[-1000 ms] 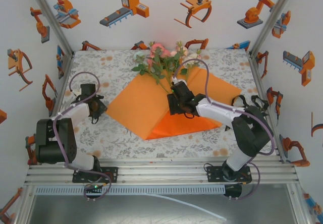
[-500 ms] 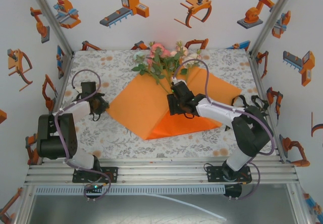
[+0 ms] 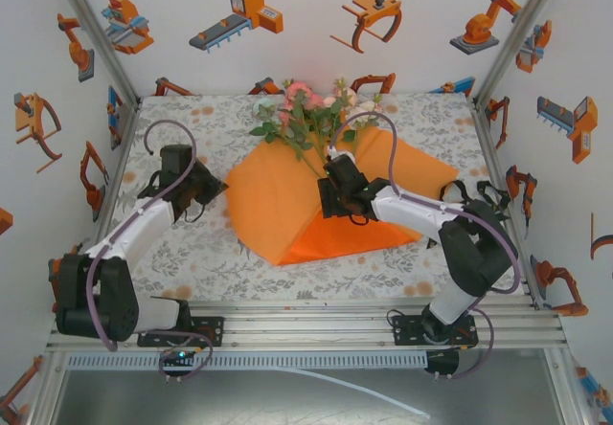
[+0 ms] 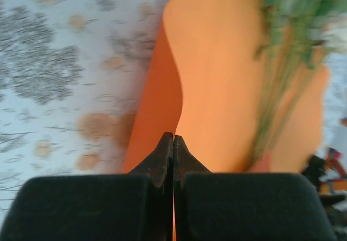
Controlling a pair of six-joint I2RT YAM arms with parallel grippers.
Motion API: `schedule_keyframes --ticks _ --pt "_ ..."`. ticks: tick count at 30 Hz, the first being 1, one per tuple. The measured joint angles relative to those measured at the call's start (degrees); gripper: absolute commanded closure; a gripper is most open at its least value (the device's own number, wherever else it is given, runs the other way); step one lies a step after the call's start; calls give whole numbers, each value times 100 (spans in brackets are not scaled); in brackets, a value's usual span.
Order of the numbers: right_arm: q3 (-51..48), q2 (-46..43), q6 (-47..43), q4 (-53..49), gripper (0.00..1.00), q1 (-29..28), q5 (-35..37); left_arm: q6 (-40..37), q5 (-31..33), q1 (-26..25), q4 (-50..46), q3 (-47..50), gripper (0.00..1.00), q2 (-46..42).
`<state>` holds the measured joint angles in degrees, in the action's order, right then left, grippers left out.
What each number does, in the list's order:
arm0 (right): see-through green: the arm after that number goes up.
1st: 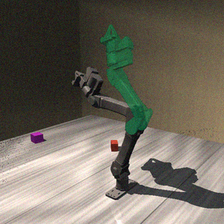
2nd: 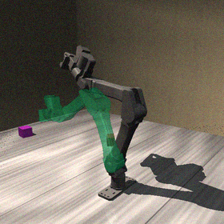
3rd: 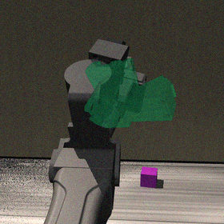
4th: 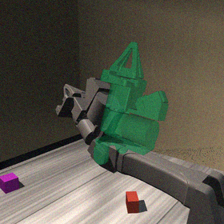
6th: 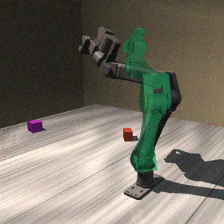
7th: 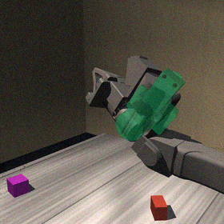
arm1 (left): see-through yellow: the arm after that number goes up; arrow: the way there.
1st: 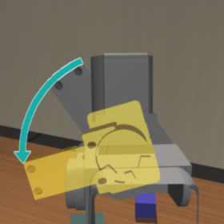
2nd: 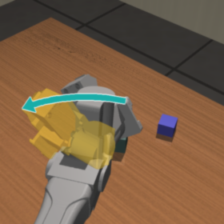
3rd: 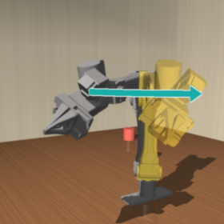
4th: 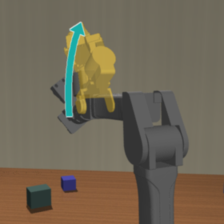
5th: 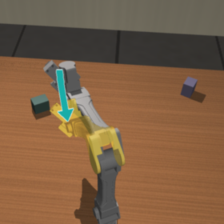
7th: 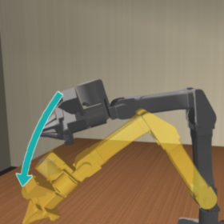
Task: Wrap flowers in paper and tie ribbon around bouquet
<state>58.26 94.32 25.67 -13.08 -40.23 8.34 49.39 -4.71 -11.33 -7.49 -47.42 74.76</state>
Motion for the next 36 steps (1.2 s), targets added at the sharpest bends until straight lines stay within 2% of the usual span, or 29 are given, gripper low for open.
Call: schedule_keyframes --ticks 5,11,15,19,23,27,32,36 --pt "-35 -323 68 -133 46 -59 -129 212 -166 -214 -26 -599 100 46" --pt "-426 -1145 184 79 64 -540 -485 411 -337 -614 -31 -1029 100 448" --pt "-647 -870 343 433 69 -807 -820 448 -354 -960 -24 -1493 100 737" --pt "-667 -289 439 748 68 -927 -1246 450 -348 -1141 22 -1851 100 920" --pt "-667 131 481 1056 63 -1023 -1384 479 -302 -1172 33 -1908 100 1012" --pt "-643 378 468 1257 62 -1023 -1176 560 -278 -1191 39 -1899 100 1016" --pt "-531 514 452 1390 62 -1027 -562 603 -214 -1193 2 -1788 100 796" --pt "-496 516 396 1333 56 -1023 -337 632 -96 -1141 -17 -1523 100 339"
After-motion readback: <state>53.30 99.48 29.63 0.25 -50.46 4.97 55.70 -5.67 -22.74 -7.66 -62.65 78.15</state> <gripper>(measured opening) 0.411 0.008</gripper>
